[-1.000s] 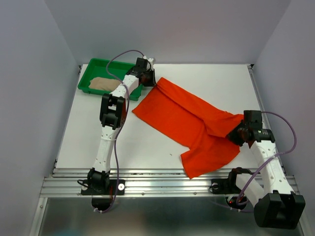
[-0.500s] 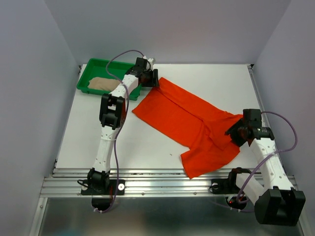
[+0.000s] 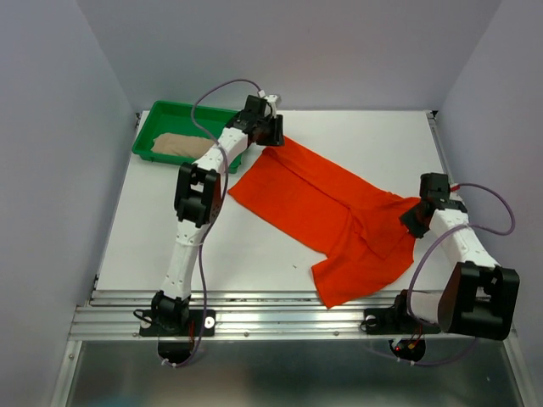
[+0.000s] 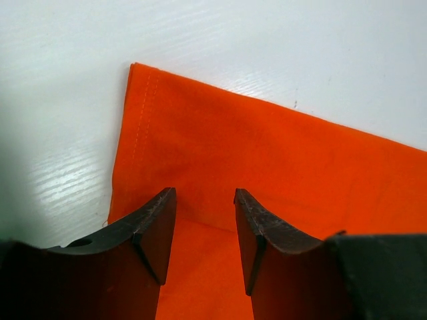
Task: Roll the t-shirts
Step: Fold the T-shirt at the center of the board.
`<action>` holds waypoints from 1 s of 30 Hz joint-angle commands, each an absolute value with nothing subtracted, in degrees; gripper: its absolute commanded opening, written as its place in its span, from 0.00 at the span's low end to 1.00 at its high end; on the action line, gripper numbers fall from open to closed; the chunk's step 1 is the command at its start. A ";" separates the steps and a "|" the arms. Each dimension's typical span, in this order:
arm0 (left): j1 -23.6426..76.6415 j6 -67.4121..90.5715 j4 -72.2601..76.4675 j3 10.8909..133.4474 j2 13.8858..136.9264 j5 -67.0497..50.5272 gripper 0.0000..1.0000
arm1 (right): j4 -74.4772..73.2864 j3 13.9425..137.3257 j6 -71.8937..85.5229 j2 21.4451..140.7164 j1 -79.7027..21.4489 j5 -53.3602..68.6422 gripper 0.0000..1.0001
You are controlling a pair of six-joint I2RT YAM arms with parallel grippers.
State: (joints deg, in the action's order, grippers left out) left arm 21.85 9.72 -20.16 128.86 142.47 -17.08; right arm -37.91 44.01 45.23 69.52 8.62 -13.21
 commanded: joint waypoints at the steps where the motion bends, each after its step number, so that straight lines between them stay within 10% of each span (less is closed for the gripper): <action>1: 22.67 9.31 -17.05 130.16 138.16 -17.22 0.50 | -30.33 46.23 42.72 72.68 13.44 -13.19 0.33; 30: 21.45 12.39 -20.83 128.14 147.31 -16.17 0.49 | -17.67 63.35 34.98 108.60 21.71 -15.03 0.26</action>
State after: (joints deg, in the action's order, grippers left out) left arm 22.37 12.56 -16.99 129.34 148.07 -19.33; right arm -20.23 59.83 35.97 100.82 21.39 -14.81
